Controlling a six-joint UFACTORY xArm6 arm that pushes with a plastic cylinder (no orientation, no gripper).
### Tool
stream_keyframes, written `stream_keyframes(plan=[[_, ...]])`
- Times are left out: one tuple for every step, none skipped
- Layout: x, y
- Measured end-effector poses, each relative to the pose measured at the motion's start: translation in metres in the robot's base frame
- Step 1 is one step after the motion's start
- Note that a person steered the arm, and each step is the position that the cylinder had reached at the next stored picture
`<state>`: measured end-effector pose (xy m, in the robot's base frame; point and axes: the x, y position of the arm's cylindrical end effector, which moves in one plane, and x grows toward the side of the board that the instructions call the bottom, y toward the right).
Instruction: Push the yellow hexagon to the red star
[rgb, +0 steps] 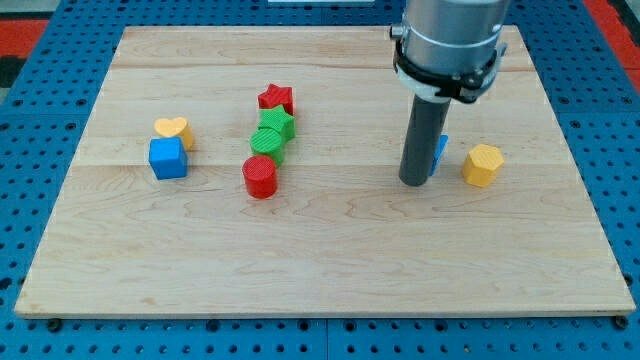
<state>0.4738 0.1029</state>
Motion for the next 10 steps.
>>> stream_keyframes(plan=[[0.001,0.044],[0.001,0.101],[0.001,0.127],[-0.01,0.097],[-0.033,0.092],[-0.055,0.091],[-0.082,0.062],[-0.109,0.057],[-0.124,0.04],[-0.125,0.001]])
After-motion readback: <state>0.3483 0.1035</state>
